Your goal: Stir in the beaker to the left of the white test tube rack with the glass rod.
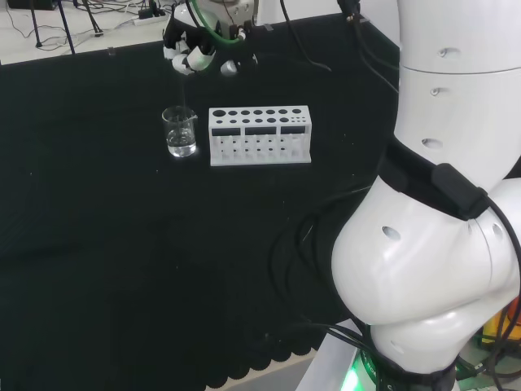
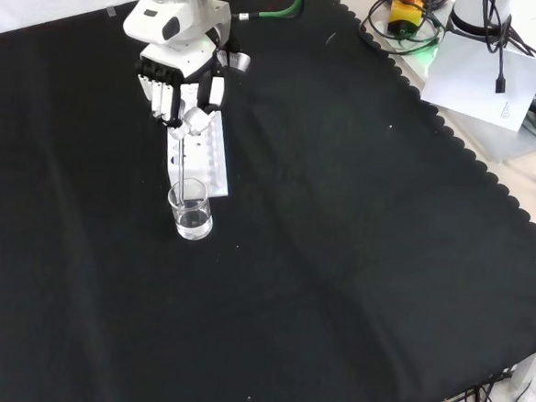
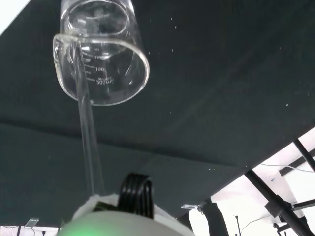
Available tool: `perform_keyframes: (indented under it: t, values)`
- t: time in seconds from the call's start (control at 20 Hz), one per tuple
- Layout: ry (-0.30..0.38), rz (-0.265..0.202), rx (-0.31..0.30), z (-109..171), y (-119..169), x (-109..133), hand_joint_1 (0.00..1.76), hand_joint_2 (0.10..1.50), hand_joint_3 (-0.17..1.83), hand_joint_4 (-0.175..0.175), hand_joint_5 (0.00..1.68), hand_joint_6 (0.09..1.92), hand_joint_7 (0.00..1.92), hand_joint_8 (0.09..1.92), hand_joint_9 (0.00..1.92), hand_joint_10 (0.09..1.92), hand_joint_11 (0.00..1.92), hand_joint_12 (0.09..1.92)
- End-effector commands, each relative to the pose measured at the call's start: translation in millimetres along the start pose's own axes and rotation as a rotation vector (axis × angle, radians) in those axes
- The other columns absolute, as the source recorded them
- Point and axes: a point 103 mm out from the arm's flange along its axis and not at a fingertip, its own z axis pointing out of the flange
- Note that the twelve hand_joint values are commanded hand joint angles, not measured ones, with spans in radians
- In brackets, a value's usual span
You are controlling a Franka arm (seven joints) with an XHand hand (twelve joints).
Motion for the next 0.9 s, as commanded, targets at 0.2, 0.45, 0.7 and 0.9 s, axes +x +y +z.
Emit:
perform_keyframes:
  t: [0.2,0.45,0.7,0.9]
  values:
    - [-0.013,-0.002,0.019,7,-7,24,1.31,0.68,0.76,-0.175,1.15,0.64,1.12,1.28,1.57,1.01,1.64,0.89]
    - [-0.021,-0.031,0.025,11,5,42,1.31,0.68,0.76,-0.175,1.15,0.64,1.12,1.28,1.57,1.01,1.64,0.89]
    - [-0.029,-0.010,0.015,7,16,24,1.31,0.68,0.76,-0.175,1.15,0.64,1.12,1.28,1.57,1.01,1.64,0.89]
    - [-0.041,0.009,0.009,0,11,4,1.31,0.68,0.76,-0.175,1.15,0.64,1.12,1.28,1.58,1.01,1.64,0.89]
